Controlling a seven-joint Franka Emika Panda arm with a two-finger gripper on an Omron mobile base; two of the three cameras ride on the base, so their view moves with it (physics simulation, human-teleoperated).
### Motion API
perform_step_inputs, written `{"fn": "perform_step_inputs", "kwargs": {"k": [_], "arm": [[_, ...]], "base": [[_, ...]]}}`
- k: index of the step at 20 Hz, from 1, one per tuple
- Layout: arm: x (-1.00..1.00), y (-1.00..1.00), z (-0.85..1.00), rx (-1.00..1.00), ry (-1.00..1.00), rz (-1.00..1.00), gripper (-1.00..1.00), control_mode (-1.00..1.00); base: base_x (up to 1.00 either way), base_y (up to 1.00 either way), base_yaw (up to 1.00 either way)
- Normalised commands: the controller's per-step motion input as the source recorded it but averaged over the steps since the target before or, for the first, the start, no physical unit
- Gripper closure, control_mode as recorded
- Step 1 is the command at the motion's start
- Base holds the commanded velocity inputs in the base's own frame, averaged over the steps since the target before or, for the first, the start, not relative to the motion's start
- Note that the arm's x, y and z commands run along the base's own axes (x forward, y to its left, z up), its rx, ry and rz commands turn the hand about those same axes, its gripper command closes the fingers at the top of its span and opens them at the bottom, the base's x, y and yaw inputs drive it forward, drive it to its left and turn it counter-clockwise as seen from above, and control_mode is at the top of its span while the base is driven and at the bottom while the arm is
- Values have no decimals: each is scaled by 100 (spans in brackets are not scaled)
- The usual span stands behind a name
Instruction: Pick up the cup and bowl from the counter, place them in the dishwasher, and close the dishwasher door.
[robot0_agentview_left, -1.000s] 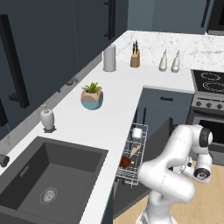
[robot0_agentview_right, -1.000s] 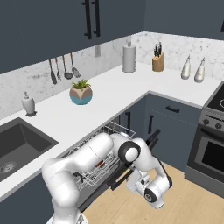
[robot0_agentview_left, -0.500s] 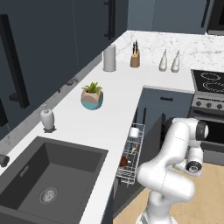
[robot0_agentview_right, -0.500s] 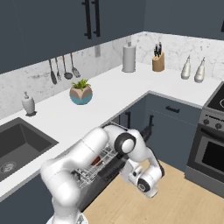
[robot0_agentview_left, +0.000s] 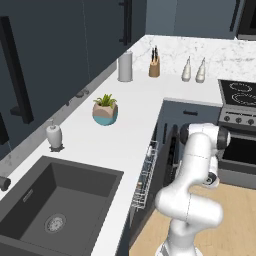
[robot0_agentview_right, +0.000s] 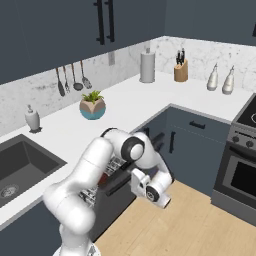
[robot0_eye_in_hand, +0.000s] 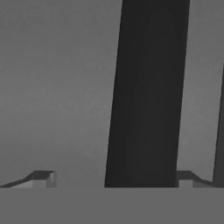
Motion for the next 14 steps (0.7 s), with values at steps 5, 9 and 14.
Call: {"fn": "perform_step_inputs", "kwargs": {"k": [5,9,14], "arm": [[83,100,0,-15,0,0,-100,-100],[79,100,-7,-2,8,0,-100,-100],[66,86,-34,3,17,0,-100,-100]], "base": [[0,0,0],[0,0,0],[0,0,0]]}}
